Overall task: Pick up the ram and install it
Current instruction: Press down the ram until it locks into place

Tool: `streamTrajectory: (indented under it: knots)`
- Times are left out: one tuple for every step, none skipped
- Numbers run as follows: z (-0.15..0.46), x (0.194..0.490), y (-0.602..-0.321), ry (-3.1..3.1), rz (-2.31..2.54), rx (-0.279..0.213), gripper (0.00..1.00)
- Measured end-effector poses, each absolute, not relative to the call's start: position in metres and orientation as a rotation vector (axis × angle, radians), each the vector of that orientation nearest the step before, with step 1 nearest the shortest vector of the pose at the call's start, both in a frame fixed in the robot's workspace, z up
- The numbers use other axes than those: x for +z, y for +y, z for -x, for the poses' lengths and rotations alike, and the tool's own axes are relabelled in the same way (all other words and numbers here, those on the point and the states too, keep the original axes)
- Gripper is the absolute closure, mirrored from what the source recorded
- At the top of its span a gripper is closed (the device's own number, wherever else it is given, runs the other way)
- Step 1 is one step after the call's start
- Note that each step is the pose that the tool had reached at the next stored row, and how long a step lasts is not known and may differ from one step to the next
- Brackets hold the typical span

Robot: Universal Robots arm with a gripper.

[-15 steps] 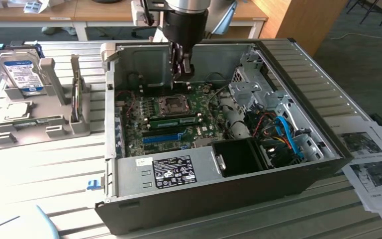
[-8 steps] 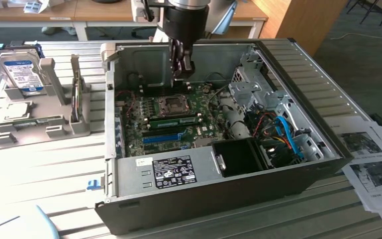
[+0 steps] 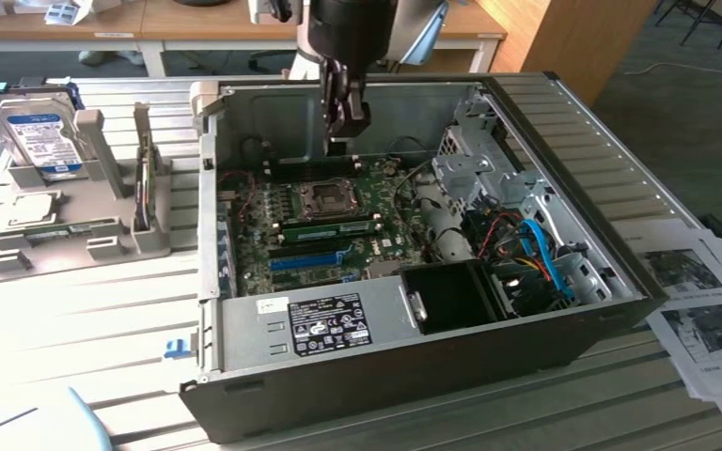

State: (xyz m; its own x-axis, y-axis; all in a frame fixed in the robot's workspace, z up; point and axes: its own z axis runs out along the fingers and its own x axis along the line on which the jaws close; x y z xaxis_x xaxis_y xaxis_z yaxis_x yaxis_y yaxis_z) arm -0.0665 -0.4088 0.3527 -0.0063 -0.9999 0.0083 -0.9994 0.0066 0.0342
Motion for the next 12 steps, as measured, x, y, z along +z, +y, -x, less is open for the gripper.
streamTrajectory:
  knots:
    - [0.0664, 0.3532, -0.4088, -2.207, -2.193, -0.029, 0.91]
    - [0.0664, 0.3531, -0.4088, -2.207, -2.193, -0.029, 0.91]
    - [0.0664, 0.3531, -0.4088, -2.207, -2.193, -0.029, 0.91]
    - [0.0665, 0.3532, -0.4088, -2.207, -2.193, -0.029, 0.91]
    - [0.0664, 0.3532, -0.4088, -2.207, -2.193, -0.029, 0.91]
    - [0.0664, 0.3532, -0.4088, -2.207, -2.193, -0.029, 0.91]
    - [0.0664, 0.3532, -0.4088, -2.207, -2.193, -0.029, 0.91]
    - [0.0665, 0.3532, -0.4088, -2.207, -2.193, -0.029, 0.91]
    - [0.0665, 0.3532, -0.4088, -2.207, -2.193, -0.029, 0.91]
    - [0.0664, 0.3532, -0.4088, -2.207, -2.193, -0.029, 0.91]
    - [0.0664, 0.3532, -0.4088, -2.207, -2.193, -0.029, 0.91]
    - [0.0665, 0.3532, -0.4088, -2.207, -2.193, -0.029, 0.91]
